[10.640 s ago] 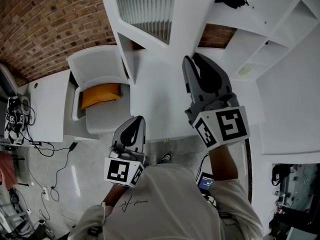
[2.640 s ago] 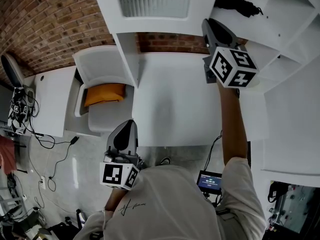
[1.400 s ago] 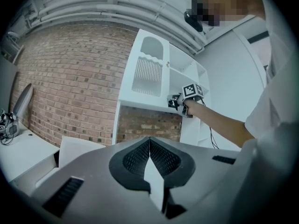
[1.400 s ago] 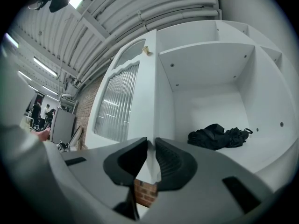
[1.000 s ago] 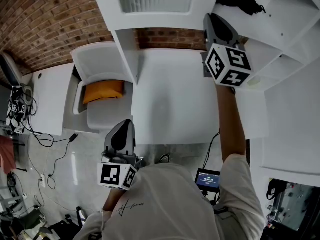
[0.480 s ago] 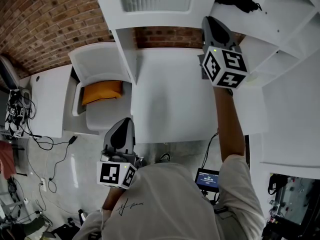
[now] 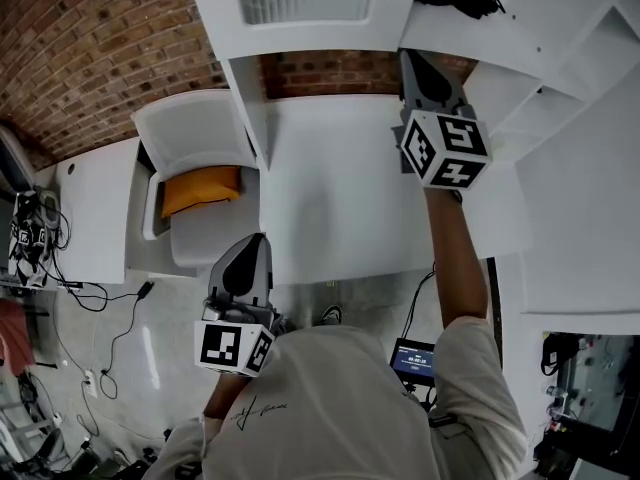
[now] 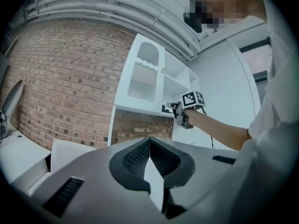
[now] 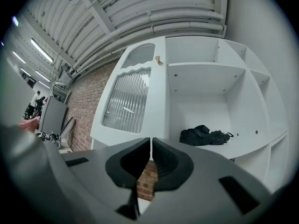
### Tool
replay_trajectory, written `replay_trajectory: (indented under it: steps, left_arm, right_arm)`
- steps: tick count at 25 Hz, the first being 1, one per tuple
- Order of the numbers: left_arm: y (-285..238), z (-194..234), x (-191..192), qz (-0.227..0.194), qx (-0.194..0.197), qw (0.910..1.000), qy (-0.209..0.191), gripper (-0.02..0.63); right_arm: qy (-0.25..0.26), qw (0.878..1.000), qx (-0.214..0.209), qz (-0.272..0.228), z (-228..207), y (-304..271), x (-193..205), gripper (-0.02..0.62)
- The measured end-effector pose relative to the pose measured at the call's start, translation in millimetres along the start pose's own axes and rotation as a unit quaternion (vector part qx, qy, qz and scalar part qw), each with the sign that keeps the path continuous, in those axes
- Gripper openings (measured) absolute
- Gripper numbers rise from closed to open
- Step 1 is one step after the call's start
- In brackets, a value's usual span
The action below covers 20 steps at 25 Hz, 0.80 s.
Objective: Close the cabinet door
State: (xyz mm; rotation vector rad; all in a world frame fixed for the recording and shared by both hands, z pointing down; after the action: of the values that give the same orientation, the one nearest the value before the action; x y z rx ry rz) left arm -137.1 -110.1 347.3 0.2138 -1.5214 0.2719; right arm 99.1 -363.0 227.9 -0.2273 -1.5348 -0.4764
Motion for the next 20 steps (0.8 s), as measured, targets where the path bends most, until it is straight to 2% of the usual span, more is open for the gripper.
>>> replay_trajectory:
  steps: [7, 20]
  left_arm:
    - [15.7, 0.0, -5.5, -0.007, 0.013, 0.9999, -0.004, 0.015]
    - [45.7, -0.2, -9.6, -0.010, 0.044, 0.9990, -0.005, 0.015]
  right_arm:
    - [-0.003, 1.000, 0.006, 0.016, 13.0, 33.2, 7.5, 0.031]
    - [-0.039, 0.997, 0.003, 0.065, 52.5, 103.1, 27.0, 0.025]
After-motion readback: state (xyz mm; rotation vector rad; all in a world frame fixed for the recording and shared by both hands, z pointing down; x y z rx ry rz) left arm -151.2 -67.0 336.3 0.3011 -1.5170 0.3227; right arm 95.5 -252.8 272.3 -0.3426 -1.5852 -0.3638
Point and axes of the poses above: the fingertips, and each gripper's own axes: y backward along the fingers, z to its left, x out of its underside, the point moved 6 cm from there along y, backward along the fingers, and after that the axes turned 4 degrees about -y, right-handed, at the moved point
